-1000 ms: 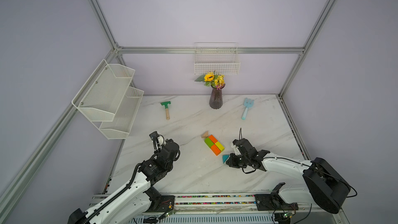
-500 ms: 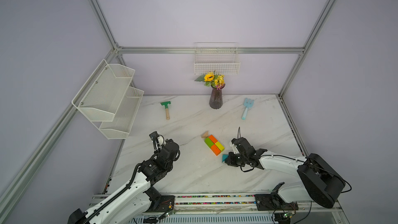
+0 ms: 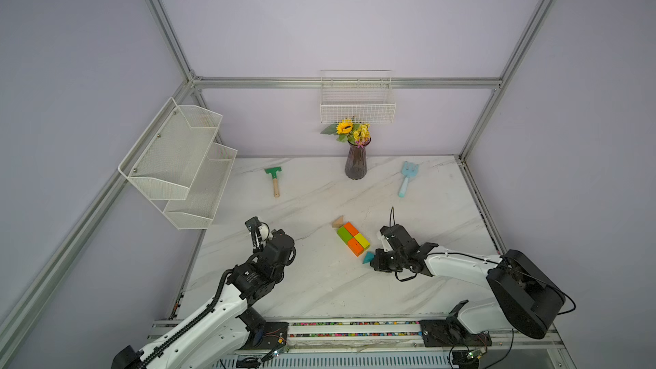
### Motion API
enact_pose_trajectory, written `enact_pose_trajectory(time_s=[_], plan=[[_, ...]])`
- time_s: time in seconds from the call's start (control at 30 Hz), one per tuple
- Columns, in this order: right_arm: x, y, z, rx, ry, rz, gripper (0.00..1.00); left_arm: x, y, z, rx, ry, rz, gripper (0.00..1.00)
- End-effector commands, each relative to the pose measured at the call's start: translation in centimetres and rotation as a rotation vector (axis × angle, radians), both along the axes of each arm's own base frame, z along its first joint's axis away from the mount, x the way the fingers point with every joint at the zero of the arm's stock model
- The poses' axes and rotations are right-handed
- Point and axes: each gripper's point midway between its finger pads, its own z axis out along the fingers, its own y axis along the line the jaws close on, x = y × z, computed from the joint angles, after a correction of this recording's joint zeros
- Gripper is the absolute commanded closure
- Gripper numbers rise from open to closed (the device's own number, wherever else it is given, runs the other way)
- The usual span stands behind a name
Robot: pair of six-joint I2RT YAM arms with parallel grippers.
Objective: Assemble a piece of candy with building blocks
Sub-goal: Assemble the building block at the center of the board.
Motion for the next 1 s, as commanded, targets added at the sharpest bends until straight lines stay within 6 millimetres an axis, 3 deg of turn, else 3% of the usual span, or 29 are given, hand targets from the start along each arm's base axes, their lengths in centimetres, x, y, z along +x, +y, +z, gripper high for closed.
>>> enact_pose_trajectory(time_s=[0.0,0.53,0.97], plan=[[-0.1,-0.9,-0.4,-0.063,-0.009,0.007,1.0,0.0,0.4,0.0,-0.015,-0.015,0.022,1.0],[1.4,-0.7,-1.1,-0.121,-0.025,0.018,1.0,-0.5,0.6,0.0,-0.03,-0.013,0.025,1.0],[0.1,-2.6,-1.8,-0.191,-0.001,0.009,1.0,-0.6,0.8,-0.5,-0.037,-0.007,0.033,1.0]])
